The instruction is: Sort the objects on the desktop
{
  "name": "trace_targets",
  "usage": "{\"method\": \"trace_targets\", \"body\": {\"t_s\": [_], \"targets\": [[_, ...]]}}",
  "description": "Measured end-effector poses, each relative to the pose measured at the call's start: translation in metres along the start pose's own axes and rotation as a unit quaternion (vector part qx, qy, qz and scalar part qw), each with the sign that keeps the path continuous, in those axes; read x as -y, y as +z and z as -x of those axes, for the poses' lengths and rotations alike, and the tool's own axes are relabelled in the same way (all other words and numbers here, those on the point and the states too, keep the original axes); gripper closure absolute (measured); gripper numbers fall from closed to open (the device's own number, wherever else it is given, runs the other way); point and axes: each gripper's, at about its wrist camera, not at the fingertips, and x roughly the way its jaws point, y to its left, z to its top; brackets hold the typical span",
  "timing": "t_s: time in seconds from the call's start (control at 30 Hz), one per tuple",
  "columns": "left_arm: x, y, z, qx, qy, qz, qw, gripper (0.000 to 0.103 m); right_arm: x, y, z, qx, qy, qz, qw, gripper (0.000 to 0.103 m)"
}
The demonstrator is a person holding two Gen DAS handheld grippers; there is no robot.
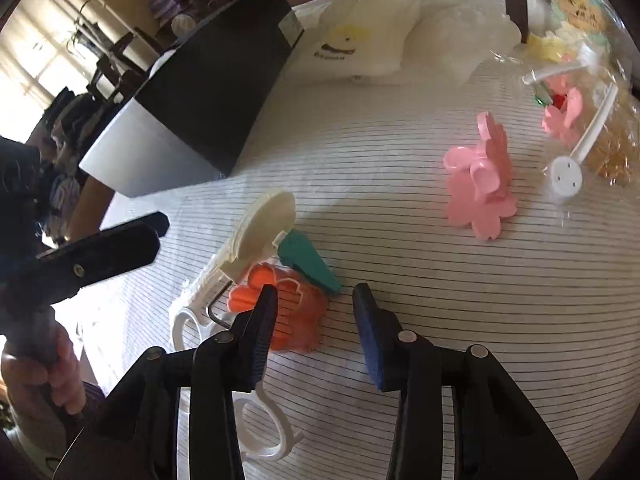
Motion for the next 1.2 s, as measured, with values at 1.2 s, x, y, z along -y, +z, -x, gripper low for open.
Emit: {"method": "trace_targets", "body": {"t_s": [1.2], "targets": [[0.031, 0.017, 0.030, 0.071, -0.097, -0.037, 0.9921, 0.043, -0.127, -0.064, 0.113, 0.372, -0.389, 0.381, 0.752, 0.095]]}}
